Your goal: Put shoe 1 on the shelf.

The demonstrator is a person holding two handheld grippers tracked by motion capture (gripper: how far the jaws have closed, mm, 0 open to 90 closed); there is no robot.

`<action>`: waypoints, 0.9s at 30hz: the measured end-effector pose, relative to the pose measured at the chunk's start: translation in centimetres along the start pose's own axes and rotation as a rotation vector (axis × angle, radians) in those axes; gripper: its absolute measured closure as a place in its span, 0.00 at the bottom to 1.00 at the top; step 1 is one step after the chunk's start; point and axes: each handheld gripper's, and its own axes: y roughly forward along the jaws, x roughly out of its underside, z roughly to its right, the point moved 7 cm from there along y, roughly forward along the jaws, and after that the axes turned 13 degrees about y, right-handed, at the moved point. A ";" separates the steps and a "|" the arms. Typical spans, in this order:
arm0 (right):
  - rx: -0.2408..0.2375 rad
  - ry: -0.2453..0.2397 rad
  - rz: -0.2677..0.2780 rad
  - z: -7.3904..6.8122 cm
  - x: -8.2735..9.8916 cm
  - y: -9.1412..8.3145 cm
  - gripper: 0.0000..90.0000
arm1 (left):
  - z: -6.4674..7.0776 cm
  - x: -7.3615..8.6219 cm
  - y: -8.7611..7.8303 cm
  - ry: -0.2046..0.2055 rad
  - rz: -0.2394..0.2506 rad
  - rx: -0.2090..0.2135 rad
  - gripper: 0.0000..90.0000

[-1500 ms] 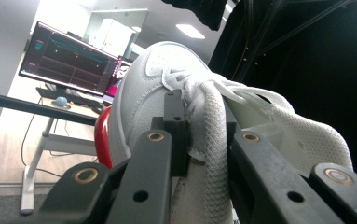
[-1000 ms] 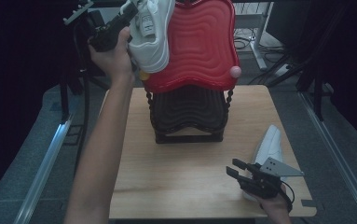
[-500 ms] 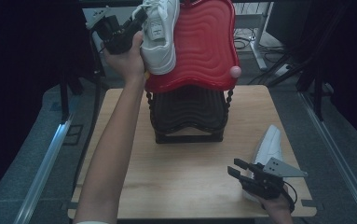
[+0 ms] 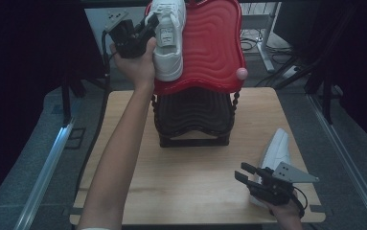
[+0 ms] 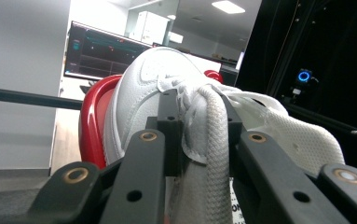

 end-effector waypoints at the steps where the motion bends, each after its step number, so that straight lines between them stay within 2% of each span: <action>1: 0.000 -0.002 0.003 -0.1 -0.1 -0.1 0.63 | 0.1 0.0 0.0 0.008 -0.002 0.000 0.84; 4: 0.001 -0.001 0.008 -0.1 -0.2 -0.2 0.63 | 0.4 0.3 -0.1 0.031 -0.013 0.007 0.80; 8: 0.003 -0.004 0.013 0.1 -0.3 -0.4 0.63 | 0.3 0.4 -0.2 0.026 -0.039 0.023 0.72; 10: 0.003 -0.002 0.012 0.0 -0.3 -0.4 0.63 | 0.0 0.4 -0.3 0.014 -0.056 0.037 0.64; 12: 0.004 -0.002 0.011 0.0 -0.3 -0.4 0.63 | -0.2 0.2 -0.6 0.004 -0.047 0.050 0.60; 15: 0.005 -0.001 0.011 0.0 -0.3 -0.4 0.63 | -0.6 -0.3 -1.4 -0.021 -0.016 0.079 0.55; 20: 0.007 0.002 0.007 0.1 -0.2 -0.3 0.63 | -1.1 -0.1 -2.6 -0.047 -0.032 0.141 0.53; 22: 0.008 0.001 0.004 0.2 -0.1 -0.2 0.63 | -1.3 -0.2 -3.3 -0.047 -0.024 0.150 0.52; 23: 0.011 0.002 0.003 0.3 -0.1 -0.2 0.63 | -1.5 -0.3 -4.2 -0.040 -0.016 0.164 0.52; 25: 0.013 0.002 -0.001 0.4 0.0 -0.1 0.63 | -1.6 -0.2 -4.8 -0.024 -0.023 0.171 0.52; 27: 0.015 0.005 -0.002 0.4 0.0 0.0 0.63 | -1.7 0.0 -5.8 -0.024 -0.027 0.196 0.51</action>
